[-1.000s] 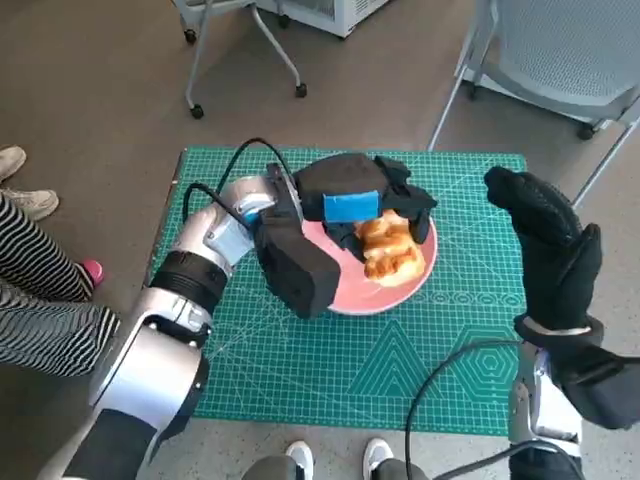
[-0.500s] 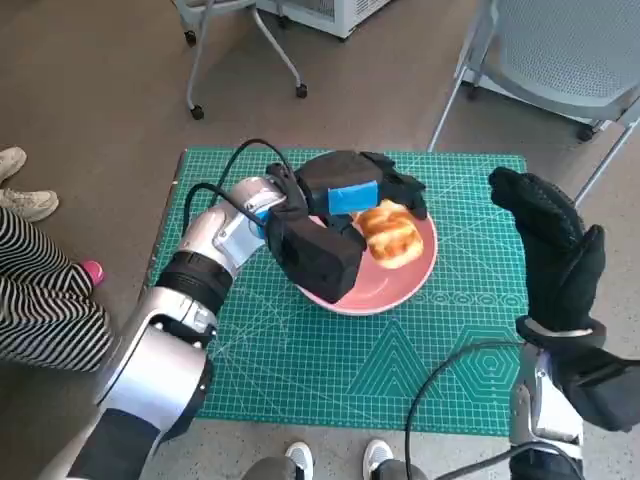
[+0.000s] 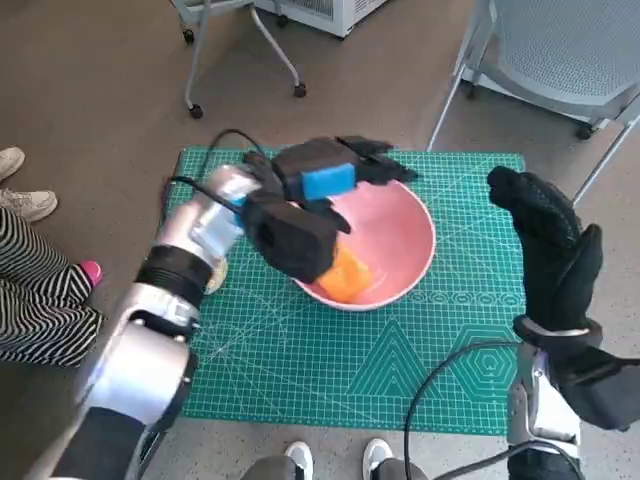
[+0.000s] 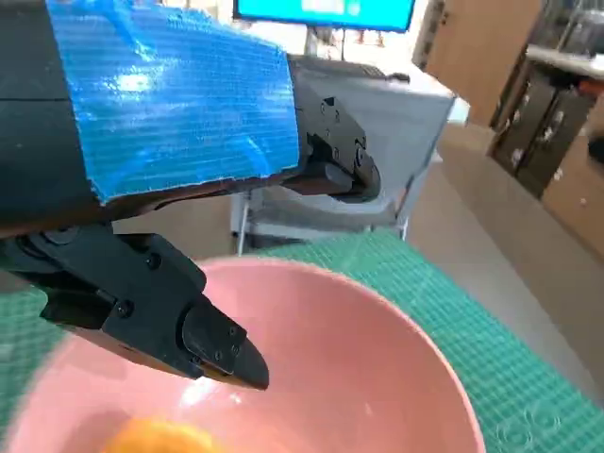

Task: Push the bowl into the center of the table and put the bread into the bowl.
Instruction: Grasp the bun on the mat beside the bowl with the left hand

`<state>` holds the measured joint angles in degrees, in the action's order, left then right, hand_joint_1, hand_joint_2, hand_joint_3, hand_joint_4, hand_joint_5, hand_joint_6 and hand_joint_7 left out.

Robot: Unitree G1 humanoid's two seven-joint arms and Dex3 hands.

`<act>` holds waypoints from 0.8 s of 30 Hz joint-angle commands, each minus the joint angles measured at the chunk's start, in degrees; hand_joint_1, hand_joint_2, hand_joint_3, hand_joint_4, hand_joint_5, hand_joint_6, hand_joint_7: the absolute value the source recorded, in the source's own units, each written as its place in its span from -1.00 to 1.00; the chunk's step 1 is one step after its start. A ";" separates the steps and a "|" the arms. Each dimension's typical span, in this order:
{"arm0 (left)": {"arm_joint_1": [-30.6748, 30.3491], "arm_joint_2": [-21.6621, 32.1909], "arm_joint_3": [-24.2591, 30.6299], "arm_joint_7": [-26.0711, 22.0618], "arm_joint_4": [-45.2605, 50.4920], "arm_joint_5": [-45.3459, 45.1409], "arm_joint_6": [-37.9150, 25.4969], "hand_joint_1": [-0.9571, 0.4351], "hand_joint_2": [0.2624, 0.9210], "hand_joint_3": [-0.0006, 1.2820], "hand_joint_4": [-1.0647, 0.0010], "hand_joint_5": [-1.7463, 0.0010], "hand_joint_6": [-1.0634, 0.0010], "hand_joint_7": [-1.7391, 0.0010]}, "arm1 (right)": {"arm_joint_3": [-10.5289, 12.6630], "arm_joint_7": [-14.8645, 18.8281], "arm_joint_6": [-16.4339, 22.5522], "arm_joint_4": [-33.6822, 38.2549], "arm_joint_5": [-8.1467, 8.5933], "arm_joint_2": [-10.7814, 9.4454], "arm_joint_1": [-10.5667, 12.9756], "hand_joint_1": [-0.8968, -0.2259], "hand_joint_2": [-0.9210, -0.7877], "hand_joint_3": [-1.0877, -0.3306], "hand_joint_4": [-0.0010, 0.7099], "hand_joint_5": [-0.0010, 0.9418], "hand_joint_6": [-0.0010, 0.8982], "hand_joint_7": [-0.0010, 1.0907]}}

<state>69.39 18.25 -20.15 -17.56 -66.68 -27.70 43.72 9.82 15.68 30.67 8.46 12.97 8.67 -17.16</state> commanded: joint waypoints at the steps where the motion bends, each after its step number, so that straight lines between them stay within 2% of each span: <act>1: -0.30 4.27 2.66 -3.31 2.79 3.66 2.15 0.07 0.58 -1.00 0.69 0.99 0.36 0.94 | -0.54 -0.47 -0.47 0.21 -0.71 -0.45 1.21 -0.36 -1.00 0.01 -0.38 -1.00 -0.76 0.01; 10: -2.93 12.50 5.99 -7.27 6.43 7.02 3.96 0.04 0.57 -1.00 0.70 1.00 0.33 0.95 | -0.88 -0.17 -0.31 0.52 0.06 -0.54 1.26 -0.37 -1.00 0.00 -0.39 -1.00 -0.77 0.01; 18: -5.74 19.04 8.34 -10.51 7.34 9.03 3.80 -0.17 0.71 -0.96 0.74 1.00 0.34 0.96 | -1.01 0.27 0.07 1.19 0.73 -0.69 1.00 -0.35 -1.00 0.00 -0.39 -1.00 -0.77 0.01; 24: -7.41 22.73 9.92 -13.83 6.25 10.74 3.17 -0.12 0.64 -0.99 0.72 0.99 0.32 0.94 | -1.30 0.11 0.52 1.99 0.48 -1.01 0.37 -0.34 -1.00 -0.01 -0.39 -1.00 -0.77 0.02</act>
<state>62.94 39.00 -11.28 -29.74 -59.92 -18.61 47.21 8.76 15.68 31.35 9.29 13.40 8.21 -17.07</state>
